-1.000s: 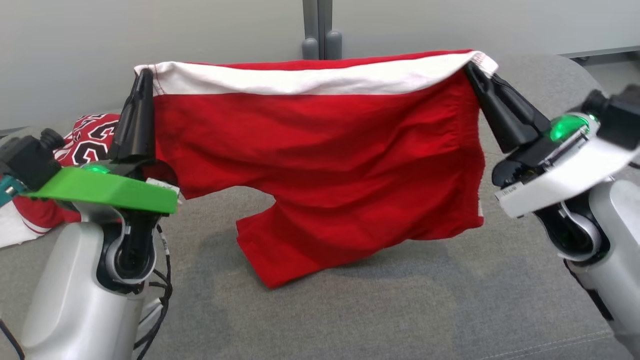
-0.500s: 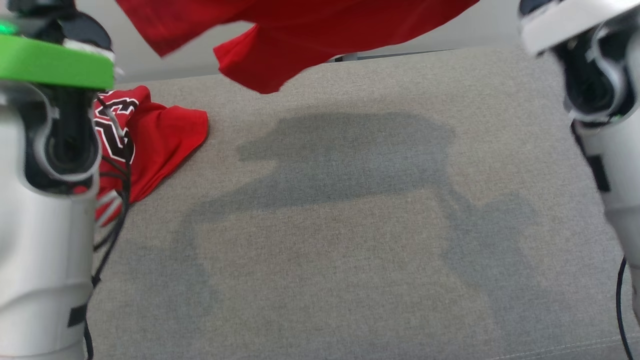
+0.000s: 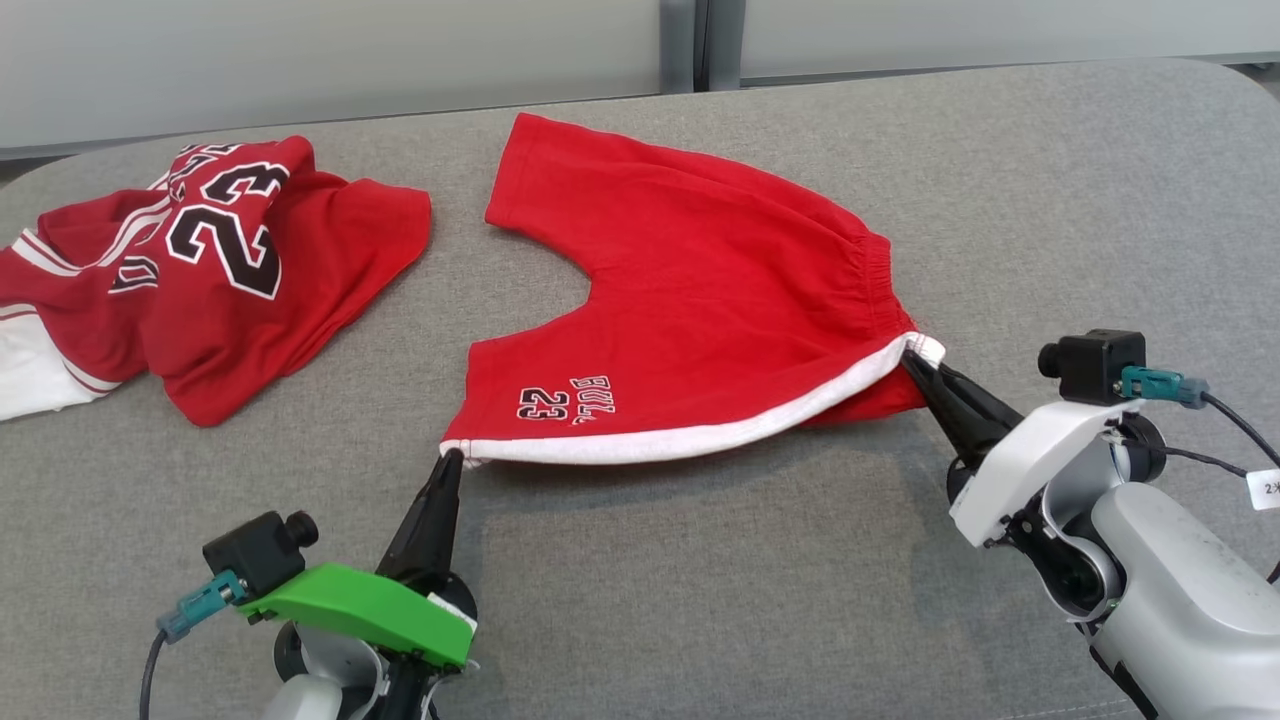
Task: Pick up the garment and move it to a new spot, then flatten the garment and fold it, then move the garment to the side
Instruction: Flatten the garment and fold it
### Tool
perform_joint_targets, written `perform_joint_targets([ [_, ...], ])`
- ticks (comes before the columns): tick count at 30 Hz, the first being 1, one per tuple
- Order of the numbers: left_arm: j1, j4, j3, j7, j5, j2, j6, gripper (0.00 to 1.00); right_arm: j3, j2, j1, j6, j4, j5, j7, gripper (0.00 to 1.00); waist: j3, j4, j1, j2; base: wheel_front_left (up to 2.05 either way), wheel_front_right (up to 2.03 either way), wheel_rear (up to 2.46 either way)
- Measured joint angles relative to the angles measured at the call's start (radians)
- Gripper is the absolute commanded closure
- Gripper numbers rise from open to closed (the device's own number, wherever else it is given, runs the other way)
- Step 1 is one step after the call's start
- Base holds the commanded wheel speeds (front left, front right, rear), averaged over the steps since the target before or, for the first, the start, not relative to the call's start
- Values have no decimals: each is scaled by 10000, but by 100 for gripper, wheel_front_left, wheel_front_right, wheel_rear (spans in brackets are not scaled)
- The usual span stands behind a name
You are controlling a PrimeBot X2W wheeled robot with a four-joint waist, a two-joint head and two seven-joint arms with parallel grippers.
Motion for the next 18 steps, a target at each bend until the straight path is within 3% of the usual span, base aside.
perform_joint_targets([
  [8,438,-107,-468,-284,539,430,-403,100,453,-125,1001,2,-71,-105,-918,100,-414,63,0,0,0,0,0],
  [18,1759,-84,-802,-96,802,1003,-403,100,596,-709,1914,4,-8,-173,-1429,100,-834,170,0,0,0,0,0],
])
